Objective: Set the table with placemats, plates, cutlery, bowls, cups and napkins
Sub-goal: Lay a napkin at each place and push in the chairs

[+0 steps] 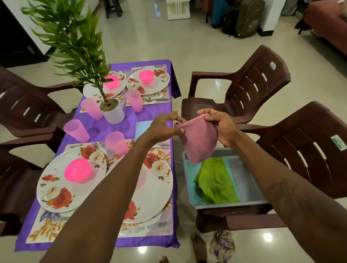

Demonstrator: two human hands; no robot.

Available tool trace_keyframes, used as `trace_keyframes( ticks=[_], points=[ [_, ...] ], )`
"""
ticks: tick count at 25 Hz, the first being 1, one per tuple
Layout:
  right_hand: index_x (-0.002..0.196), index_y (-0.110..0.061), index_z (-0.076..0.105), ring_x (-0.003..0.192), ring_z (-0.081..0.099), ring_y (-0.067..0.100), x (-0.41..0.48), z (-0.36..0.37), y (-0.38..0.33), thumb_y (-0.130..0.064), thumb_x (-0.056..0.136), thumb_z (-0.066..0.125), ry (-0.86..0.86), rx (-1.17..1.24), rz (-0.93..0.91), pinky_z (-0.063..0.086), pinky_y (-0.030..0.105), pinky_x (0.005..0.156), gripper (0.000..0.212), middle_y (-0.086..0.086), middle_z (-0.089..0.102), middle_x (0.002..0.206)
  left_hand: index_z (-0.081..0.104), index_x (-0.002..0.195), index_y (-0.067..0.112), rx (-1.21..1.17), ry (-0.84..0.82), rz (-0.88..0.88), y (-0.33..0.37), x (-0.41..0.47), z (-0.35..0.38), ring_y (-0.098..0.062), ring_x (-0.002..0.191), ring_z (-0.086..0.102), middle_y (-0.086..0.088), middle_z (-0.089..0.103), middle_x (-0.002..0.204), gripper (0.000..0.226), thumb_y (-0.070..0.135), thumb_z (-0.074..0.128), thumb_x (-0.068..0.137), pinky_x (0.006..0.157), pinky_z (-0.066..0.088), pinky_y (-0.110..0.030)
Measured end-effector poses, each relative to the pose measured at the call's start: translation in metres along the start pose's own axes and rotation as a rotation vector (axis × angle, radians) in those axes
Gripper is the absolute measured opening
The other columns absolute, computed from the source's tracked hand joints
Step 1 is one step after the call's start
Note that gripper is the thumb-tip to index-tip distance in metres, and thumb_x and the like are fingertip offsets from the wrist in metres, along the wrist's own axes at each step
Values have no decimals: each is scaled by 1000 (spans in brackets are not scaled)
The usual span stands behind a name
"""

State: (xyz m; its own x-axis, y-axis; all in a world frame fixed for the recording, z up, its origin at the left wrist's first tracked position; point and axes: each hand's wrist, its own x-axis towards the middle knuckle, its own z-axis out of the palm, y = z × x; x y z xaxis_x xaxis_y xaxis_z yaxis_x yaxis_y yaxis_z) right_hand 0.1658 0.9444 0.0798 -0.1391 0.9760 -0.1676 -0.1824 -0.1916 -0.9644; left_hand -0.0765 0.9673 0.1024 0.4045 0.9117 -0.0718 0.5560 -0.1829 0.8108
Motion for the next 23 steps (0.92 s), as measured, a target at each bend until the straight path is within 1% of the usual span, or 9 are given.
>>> trace_keyframes(
  ticks=[3, 5, 7, 11, 14, 16, 18, 20, 23],
  points=[
    [106, -13, 73, 90, 60, 18, 9, 10, -7, -2, 100, 46, 20, -43, 11, 49, 29, 80, 31, 1, 72, 96, 79, 106, 10, -108, 65, -14, -4, -4, -8, -20, 100, 73, -6, 77, 106, 20, 12, 81, 86, 91, 61, -42],
    [109, -15, 74, 95, 60, 20, 17, 17, -8, -1, 102, 48, 110, -143, 32, 51, 30, 80, 30, 2, 72, 103, 78, 104, 6, -203, 185, -64, -6, -9, -11, -28, 88, 75, -13, 77, 95, 15, 12, 77, 90, 78, 65, -39],
    [115, -16, 73, 102, 62, 21, 24, 23, -6, -5, 102, 54, 199, -253, 14, 54, 30, 77, 26, 3, 70, 113, 79, 103, 9, -210, 364, -91, -10, -11, -15, -21, 81, 72, -11, 77, 90, 13, 14, 76, 92, 75, 65, -38],
    [121, -16, 71, 109, 67, 22, 31, 44, -5, -20, 100, 65, 164, -167, -26, 60, 33, 85, 22, 3, 72, 116, 76, 114, 11, -419, 485, -140, -18, -17, -33, -15, 82, 71, -1, 76, 84, 24, 18, 78, 92, 77, 64, -36],
    [120, -8, 74, 114, 69, 28, 38, 68, -13, -25, 91, 76, -15, 33, 66, 58, 42, 97, 33, 11, 75, 118, 75, 115, 3, -630, 553, -155, -22, -32, -54, -16, 88, 70, -10, 77, 98, 27, 17, 77, 92, 81, 62, -33],
    [118, -2, 74, 117, 68, 31, 44, 88, -18, -20, 84, 81, -138, 72, 105, 55, 45, 103, 39, 17, 73, 121, 75, 112, 0, -643, 577, -156, -29, -47, -73, -14, 86, 69, -10, 77, 98, 26, 15, 78, 91, 82, 61, -32],
    [119, 0, 73, 113, 69, 28, 51, 113, -19, -13, 85, 79, -232, 78, 94, 56, 42, 102, 36, 18, 72, 122, 76, 111, 0, -591, 618, -184, -38, -64, -93, -14, 86, 68, -10, 76, 97, 24, 15, 77, 92, 83, 62, -30],
    [110, -5, 77, 107, 69, 28, 60, 144, -15, -12, 92, 74, -257, 57, 99, 56, 41, 99, 20, 13, 76, 114, 77, 103, 9, -536, 661, -218, -54, -79, -114, -16, 89, 66, -5, 76, 93, 12, 17, 73, 95, 86, 61, -32],
    [95, -13, 79, 94, 62, 31, 75, 197, -5, -27, 96, 70, -245, -26, 114, 48, 51, 85, 17, 17, 72, 101, 70, 94, 21, -456, 630, -264, -79, -98, -139, -17, 87, 62, 1, 70, 88, 16, 29, 60, 104, 87, 55, -38]
  ],
)
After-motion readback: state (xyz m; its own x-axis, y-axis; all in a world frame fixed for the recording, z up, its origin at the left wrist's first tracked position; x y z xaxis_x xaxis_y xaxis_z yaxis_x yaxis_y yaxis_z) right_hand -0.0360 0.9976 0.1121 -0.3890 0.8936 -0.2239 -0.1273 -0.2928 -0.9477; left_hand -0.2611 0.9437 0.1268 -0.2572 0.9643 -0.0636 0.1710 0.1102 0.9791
